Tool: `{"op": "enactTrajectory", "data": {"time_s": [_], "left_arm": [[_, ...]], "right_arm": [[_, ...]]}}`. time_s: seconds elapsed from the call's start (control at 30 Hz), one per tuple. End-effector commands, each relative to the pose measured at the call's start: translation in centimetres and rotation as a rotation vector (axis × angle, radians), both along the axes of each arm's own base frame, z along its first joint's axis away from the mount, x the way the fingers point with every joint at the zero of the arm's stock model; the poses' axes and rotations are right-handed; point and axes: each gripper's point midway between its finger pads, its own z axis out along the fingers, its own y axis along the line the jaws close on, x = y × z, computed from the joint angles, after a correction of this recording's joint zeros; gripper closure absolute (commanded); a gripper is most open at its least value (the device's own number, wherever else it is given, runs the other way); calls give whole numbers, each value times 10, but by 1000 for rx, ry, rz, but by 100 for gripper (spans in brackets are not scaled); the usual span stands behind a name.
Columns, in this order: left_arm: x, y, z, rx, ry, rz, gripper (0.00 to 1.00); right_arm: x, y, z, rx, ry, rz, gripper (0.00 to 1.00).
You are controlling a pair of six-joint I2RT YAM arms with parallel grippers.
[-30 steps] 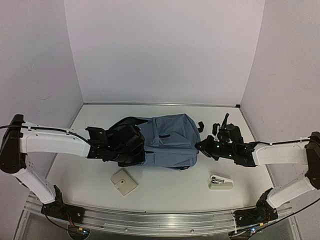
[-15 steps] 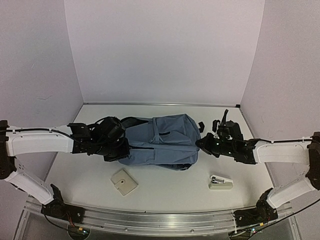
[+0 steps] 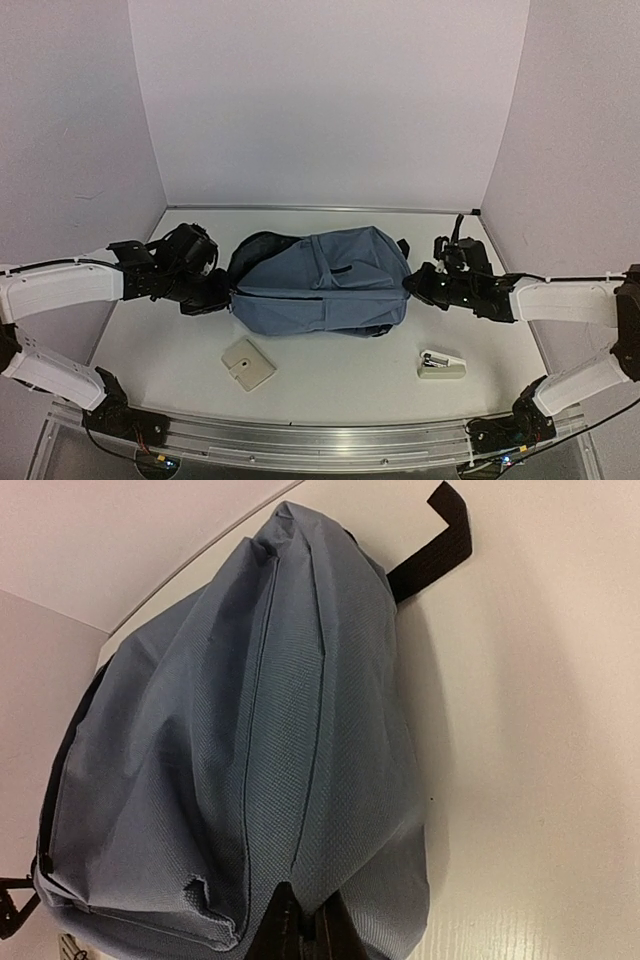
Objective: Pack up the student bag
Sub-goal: Zip the student bag at the center of the board.
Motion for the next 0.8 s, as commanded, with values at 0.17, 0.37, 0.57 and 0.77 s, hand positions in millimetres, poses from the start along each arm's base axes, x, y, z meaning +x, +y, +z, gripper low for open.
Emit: {"op": "enactTrajectory", "data": {"time_s": [0.17,0.37,0.57,0.77], "left_arm": [[5,-12,36,-14,-139,-229,100],[-1,-23,43,-66,-134,-283,100],[4,-19,43,-53,-124,-237,100],[9,-8,37,-21,-115,-154,100]], "right_arm": [[17,-21,127,-164,-356,50,15],[-16,48,185,-187,-538,304,14],[-53,156,176,-233,-591,526,31],[-94,258,139,-310,-633,715,34]]}}
